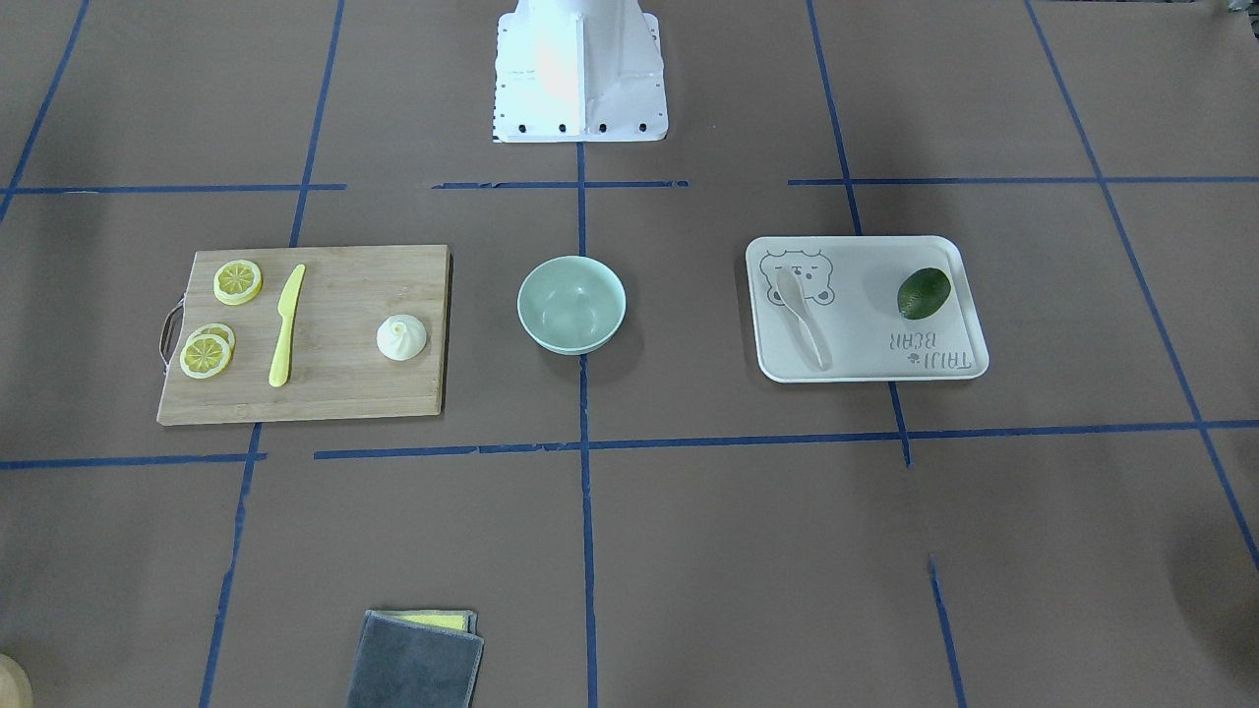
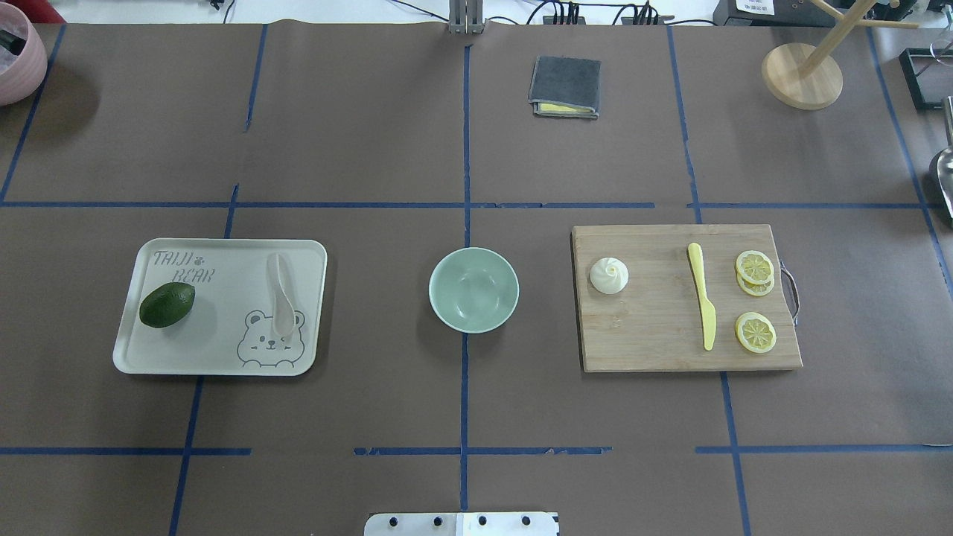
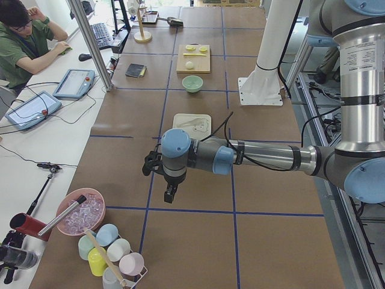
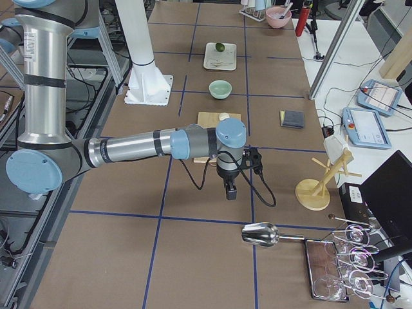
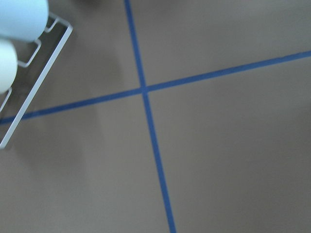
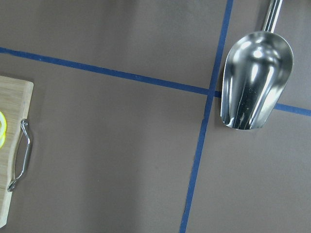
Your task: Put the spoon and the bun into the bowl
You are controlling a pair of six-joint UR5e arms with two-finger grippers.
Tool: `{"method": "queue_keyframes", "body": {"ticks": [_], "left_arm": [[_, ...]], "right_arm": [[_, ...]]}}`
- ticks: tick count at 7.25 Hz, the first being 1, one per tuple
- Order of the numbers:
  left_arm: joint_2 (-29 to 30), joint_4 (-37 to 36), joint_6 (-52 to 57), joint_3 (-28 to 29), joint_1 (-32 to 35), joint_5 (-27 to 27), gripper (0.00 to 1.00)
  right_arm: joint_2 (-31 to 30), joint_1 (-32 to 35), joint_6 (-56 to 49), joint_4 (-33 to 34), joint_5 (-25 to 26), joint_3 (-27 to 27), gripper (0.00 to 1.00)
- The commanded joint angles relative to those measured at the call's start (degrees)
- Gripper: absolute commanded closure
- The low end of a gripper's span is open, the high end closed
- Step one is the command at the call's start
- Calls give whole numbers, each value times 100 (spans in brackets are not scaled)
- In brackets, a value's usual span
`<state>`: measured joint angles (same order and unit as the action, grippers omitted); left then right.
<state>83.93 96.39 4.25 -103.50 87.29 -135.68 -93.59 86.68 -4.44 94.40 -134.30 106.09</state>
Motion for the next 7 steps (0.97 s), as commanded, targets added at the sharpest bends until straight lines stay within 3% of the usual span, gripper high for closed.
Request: {"method": "queue_keyframes", "body": {"ticks": [1,3,4,6,7], "left_arm": [[743,359,-168,-75,-71,41,0],[1133,1585,-817,-56,-71,41,0],[1195,2054,-1664,-48,-263,24,0],[1502,2068,-3406,-284,-1026,94,0],[1669,2068,-4283,-320,-1430,459,0]], "right_arm": [[481,-45,22,16,-8,-53,0],[500,-37,14,8,-280,-18,0],[500,-37,14,8,-290,8,0],[491,-37,5,8,-290,-1,0],[491,-37,14,8,-290,17,0]]}}
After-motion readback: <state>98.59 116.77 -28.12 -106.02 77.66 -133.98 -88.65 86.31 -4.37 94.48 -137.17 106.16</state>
